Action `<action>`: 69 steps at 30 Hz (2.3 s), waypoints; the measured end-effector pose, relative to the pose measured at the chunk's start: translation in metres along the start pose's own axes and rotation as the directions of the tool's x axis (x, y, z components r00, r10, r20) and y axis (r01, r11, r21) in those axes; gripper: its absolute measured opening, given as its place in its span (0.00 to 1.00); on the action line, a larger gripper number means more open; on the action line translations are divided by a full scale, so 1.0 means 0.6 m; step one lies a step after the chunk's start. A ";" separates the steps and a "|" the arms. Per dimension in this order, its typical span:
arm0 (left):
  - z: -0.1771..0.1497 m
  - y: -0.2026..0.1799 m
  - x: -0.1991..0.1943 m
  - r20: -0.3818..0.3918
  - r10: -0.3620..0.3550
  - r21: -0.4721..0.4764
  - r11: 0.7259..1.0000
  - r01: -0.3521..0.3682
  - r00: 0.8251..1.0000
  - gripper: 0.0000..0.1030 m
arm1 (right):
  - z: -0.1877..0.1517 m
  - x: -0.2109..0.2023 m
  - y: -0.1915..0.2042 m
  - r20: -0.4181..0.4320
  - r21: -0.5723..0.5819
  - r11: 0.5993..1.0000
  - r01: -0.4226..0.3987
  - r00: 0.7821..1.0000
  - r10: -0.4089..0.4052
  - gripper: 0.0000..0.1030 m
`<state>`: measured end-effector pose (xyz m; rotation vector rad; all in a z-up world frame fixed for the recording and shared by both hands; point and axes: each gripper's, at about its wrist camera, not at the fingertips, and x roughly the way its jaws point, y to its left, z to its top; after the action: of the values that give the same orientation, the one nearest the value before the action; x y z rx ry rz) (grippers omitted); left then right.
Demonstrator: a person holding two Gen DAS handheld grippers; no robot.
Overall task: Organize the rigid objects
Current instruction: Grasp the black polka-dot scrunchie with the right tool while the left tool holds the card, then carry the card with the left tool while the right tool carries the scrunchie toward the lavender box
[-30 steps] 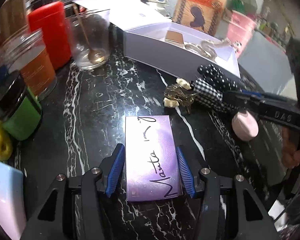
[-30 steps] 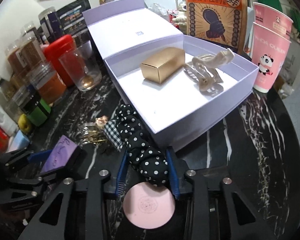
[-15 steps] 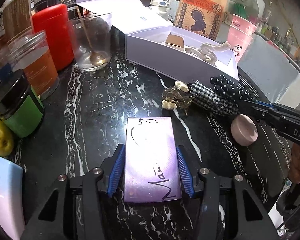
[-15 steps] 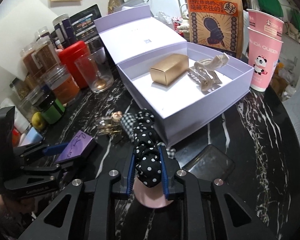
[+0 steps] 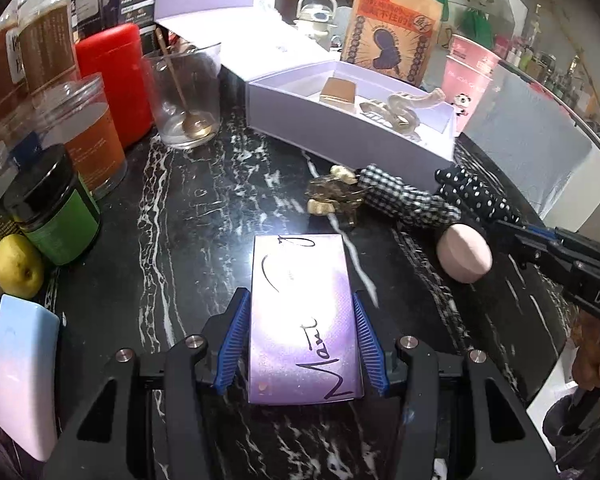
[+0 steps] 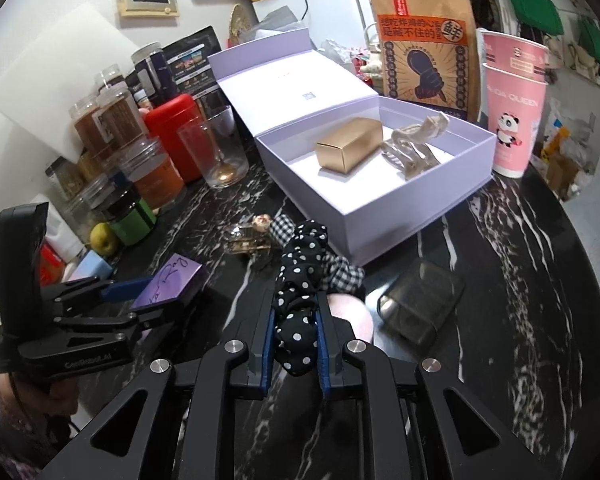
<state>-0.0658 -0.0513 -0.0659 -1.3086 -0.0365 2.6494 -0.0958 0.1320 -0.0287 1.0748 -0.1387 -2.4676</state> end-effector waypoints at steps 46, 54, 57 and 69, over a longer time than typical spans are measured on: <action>0.103 -0.123 -0.070 0.117 -0.133 0.171 0.979 0.112 0.984 0.49 | -0.001 -0.110 -0.006 0.081 0.051 0.999 0.007 0.997 -0.011 0.17; 0.136 -0.132 -0.067 0.132 -0.142 0.191 0.975 0.116 0.981 0.49 | 0.031 -0.107 -0.015 0.095 0.036 0.999 0.001 0.995 -0.004 0.17; 0.148 -0.134 -0.065 0.136 -0.143 0.202 0.973 0.114 0.980 0.49 | 0.045 -0.104 -0.018 0.100 0.028 1.000 0.003 0.995 -0.005 0.17; 0.201 -0.133 -0.048 0.153 -0.153 0.224 0.968 0.116 0.976 0.49 | 0.095 -0.087 -0.031 0.111 0.004 1.000 0.002 0.994 -0.002 0.17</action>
<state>-0.1316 0.0291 0.0388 -0.9768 0.1285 2.5573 -0.1120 0.1667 0.0409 0.9400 -0.1760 -2.5299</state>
